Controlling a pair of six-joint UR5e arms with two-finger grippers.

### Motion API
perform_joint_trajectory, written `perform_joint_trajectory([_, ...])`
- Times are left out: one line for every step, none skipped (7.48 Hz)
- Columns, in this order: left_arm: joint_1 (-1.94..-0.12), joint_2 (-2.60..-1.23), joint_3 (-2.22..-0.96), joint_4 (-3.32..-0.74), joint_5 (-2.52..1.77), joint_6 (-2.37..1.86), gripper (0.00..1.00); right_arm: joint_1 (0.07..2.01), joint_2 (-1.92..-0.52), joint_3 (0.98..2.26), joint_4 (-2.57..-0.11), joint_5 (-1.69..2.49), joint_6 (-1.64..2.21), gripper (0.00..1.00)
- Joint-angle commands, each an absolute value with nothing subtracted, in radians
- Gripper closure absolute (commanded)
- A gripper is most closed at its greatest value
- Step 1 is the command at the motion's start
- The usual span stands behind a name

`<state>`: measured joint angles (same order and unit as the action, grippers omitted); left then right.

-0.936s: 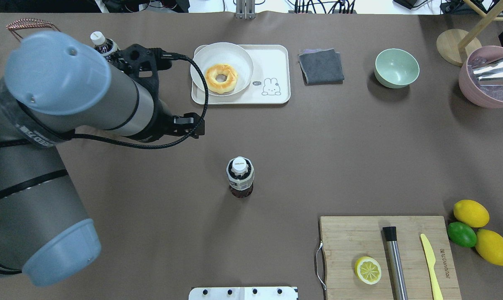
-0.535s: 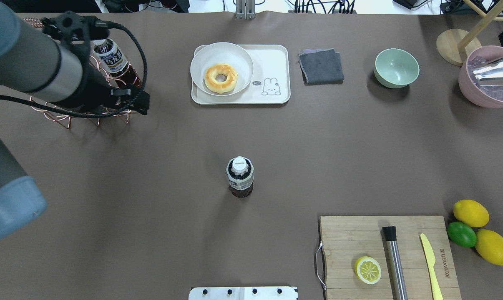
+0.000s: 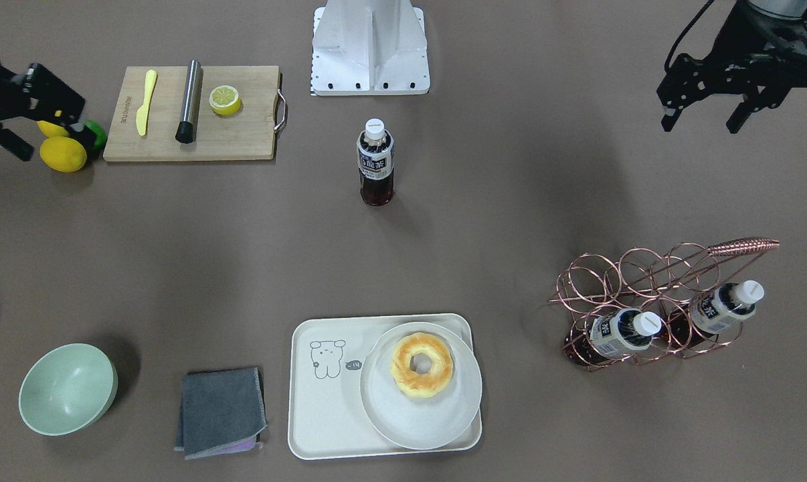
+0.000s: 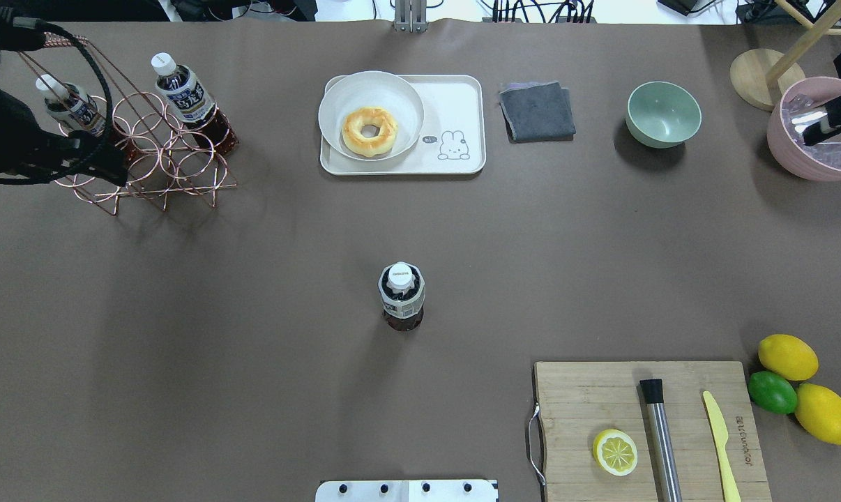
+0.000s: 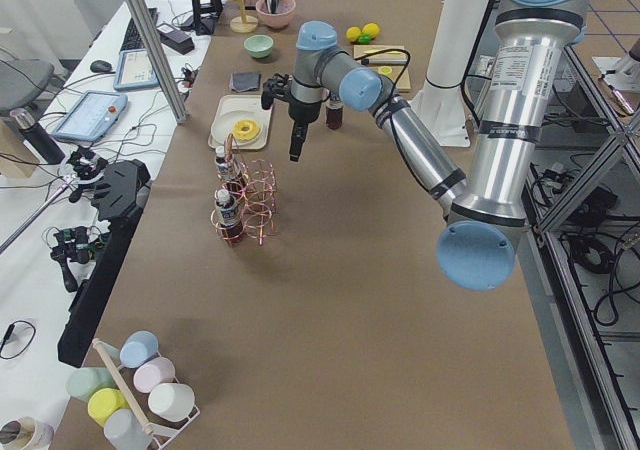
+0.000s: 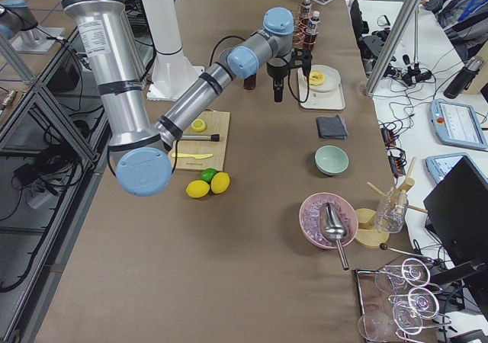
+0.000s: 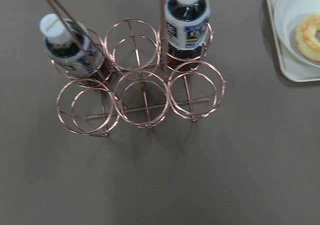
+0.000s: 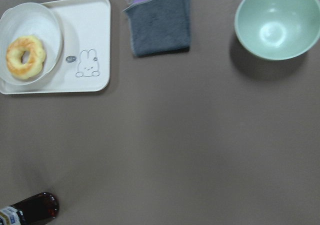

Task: Place tea on tray

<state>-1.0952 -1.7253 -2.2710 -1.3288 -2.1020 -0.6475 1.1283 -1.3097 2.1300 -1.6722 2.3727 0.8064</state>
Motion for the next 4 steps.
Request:
perform_joint_trajectory([-1.166, -1.660, -2.252, -1.325, -2.169, -0.575, 0.03, 0.838, -1.075, 2.061, -1.689, 2.153, 1.047, 0.00])
perform_joint_trajectory([-1.190, -1.640, -2.232, -1.328, -2.177, -0.574, 0.03, 0.746, -0.986, 2.019, -1.698, 2.076, 1.137, 0.00])
perform_joint_trajectory([-1.201, -1.638, -2.220, -1.336, -2.175, -0.572, 0.03, 0.680, -0.866, 1.969, -1.756, 2.021, 1.200, 0.00])
perform_joint_trajectory([-1.216, -1.628, -2.226, -1.338, -2.178, -0.572, 0.03, 0.613, -0.783, 1.953, -1.826, 1.969, 1.233, 0.00])
